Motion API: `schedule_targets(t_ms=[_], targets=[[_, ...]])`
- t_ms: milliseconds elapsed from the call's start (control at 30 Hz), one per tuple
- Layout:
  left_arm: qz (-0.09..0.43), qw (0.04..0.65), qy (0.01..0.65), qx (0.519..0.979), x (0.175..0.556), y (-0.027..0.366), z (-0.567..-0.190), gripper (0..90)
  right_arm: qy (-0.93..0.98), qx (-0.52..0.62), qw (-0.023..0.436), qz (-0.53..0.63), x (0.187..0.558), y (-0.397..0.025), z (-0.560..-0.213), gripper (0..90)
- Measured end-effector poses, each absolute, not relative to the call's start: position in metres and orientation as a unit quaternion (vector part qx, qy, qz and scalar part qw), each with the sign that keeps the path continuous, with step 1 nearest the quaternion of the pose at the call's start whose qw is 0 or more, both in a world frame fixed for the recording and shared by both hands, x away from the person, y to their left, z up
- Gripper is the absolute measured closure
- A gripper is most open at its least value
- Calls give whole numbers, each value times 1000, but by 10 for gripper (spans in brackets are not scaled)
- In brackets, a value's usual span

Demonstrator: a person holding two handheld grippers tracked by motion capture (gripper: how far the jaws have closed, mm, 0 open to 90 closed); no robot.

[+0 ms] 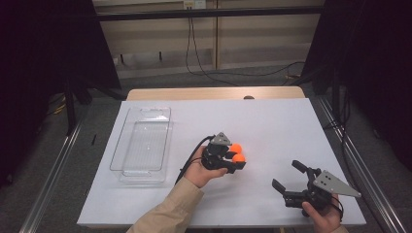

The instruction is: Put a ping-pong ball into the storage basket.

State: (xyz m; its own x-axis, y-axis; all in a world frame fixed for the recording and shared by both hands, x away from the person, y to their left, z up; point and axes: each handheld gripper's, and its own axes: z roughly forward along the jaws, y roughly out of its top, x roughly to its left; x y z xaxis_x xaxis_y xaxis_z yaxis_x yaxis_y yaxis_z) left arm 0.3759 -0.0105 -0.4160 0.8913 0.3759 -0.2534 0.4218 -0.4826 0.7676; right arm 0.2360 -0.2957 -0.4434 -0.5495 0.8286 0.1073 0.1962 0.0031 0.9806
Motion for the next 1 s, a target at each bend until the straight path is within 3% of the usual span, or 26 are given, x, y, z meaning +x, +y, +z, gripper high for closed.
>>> schedule_targets(t_ms=[1000], targets=[[-32, 455, 253, 853, 384, 12, -404, 511, 655, 390, 269, 588, 236, -295, -443, 21]])
